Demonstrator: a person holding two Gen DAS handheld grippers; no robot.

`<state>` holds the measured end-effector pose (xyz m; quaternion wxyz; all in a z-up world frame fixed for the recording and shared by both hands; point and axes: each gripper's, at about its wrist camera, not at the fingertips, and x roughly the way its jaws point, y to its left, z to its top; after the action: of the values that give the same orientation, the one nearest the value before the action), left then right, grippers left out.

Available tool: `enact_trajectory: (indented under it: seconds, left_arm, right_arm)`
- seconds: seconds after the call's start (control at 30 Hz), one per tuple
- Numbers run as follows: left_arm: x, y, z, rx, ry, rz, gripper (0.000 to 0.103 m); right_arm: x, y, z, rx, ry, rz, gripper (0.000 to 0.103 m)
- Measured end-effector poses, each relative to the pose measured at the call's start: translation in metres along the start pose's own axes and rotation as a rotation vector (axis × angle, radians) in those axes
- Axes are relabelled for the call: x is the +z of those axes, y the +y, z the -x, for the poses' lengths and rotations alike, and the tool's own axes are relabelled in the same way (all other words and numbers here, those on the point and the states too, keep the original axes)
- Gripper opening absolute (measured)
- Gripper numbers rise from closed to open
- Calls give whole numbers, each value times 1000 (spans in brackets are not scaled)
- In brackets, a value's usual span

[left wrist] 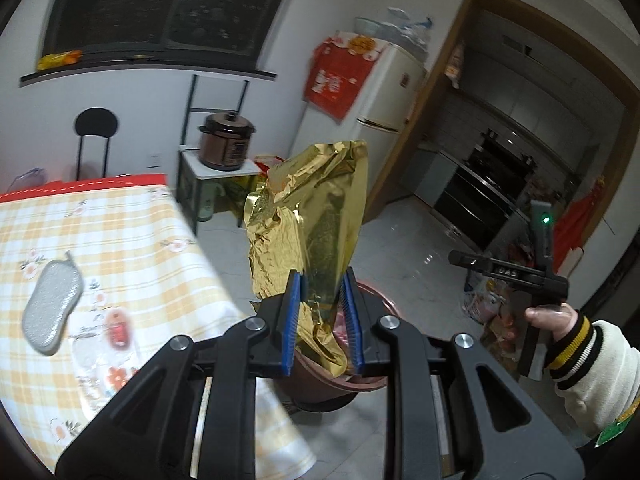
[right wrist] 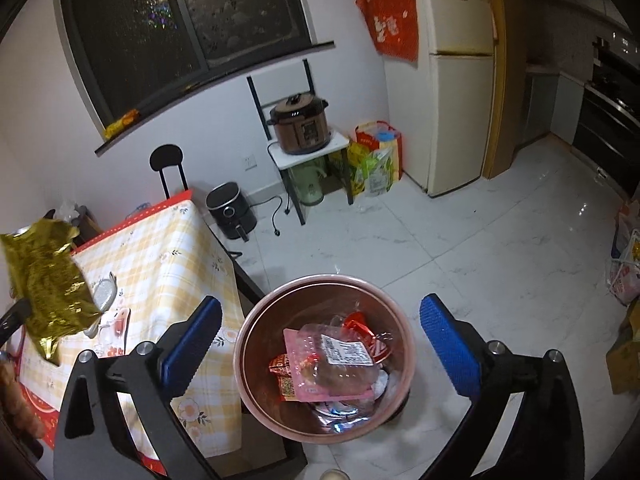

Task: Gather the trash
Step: 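Drop the red-labeled clear box from the right tool into the brown bin, then lower the gold foil wrapper into the brown bin and open the left tool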

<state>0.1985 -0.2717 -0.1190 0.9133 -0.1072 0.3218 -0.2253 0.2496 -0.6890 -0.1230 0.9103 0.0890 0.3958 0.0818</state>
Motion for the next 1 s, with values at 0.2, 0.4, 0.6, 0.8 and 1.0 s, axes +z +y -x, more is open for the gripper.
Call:
enact_trajectory:
  seconds: [0.2,0.4,0.6,0.8,1.0]
  left_arm:
    - [-1,-20,-34,-71,45,-14,24]
    - [-13,-39,-87,-156,111,13,24]
    - [-25,-52,-135,-186,168,27,24]
    - [-29,-54,-170,-170,203,44,24]
    - [-33,-50,-192,-138,226,65,24]
  right_arm:
    - [-7,-16,32,-12,-43,-31,98]
    - [-18,-46,54,-65,-50,-74,98]
    - [-34,-80,74,-138,-46,-126,98]
    - [-51,-105,88,-189,-45,-168,98]
    - [-63,-119,93,-221,-35,-196,98]
